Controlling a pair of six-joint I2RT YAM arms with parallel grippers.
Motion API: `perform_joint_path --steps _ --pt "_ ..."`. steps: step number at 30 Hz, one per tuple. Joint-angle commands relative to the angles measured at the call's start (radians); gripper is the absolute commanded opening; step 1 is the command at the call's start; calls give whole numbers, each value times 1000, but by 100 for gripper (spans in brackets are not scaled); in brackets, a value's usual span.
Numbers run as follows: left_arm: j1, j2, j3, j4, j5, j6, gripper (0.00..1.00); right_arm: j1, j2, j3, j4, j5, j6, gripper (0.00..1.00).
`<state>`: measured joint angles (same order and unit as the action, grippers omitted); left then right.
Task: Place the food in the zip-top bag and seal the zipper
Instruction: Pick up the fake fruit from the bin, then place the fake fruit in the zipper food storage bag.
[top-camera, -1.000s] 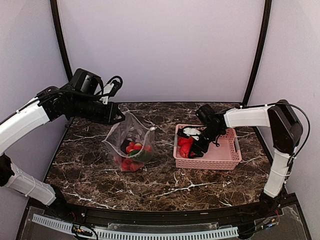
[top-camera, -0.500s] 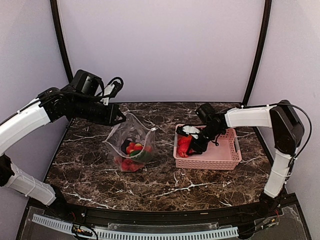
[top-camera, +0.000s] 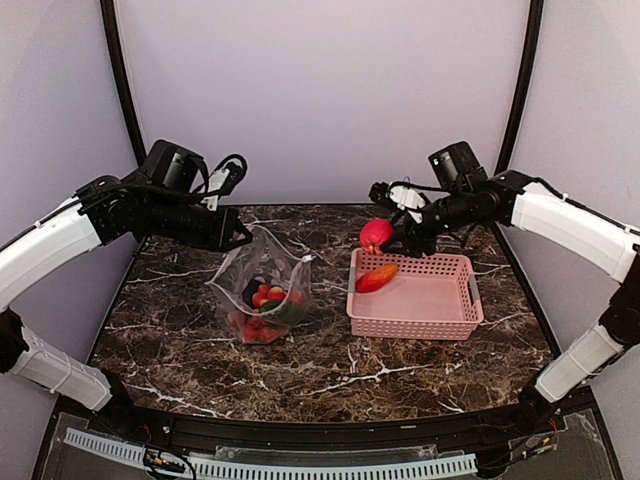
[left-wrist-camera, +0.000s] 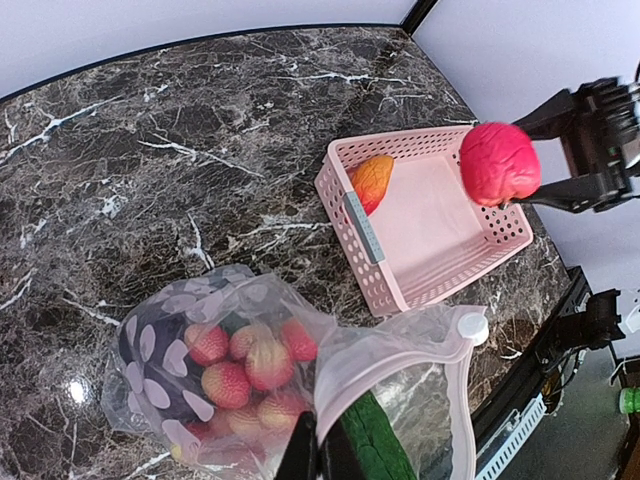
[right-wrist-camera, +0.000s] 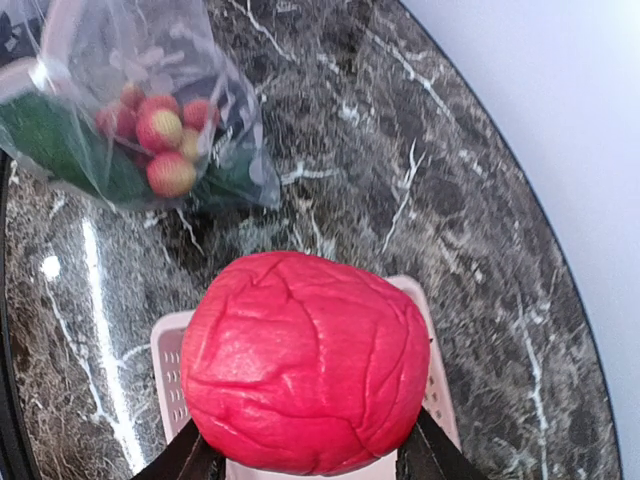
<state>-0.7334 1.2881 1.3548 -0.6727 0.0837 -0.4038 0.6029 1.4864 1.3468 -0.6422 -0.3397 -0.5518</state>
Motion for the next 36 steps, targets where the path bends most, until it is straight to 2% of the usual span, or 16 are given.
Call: perform_joint_path --steps 1,8,15,19,26,27,31,34,36 --pt "-4 -35 -32 26 -13 7 1 53 -5 179 -94 -75 13 36" --pt "-4 -51 -42 38 -2 5 1 190 75 444 -215 -168 -5 37" --pt "-4 -79 -71 75 9 -2 1 319 158 539 -211 -172 -34 39" --pt "-4 -89 -84 83 18 -13 1 396 212 570 -205 -99 -62 39" --pt "-4 -105 -104 108 20 -26 1 515 314 562 -101 206 -79 40" --pt "-4 -105 -104 112 27 -27 1 525 326 560 -85 238 -85 42" --pt "-4 -106 -105 115 25 -28 1 540 356 570 -38 293 -67 66" --pt "-4 -109 -105 109 26 -30 1 540 344 585 -38 281 -44 75" --pt "-4 -112 -109 106 26 -26 1 540 313 566 -27 284 -41 77"
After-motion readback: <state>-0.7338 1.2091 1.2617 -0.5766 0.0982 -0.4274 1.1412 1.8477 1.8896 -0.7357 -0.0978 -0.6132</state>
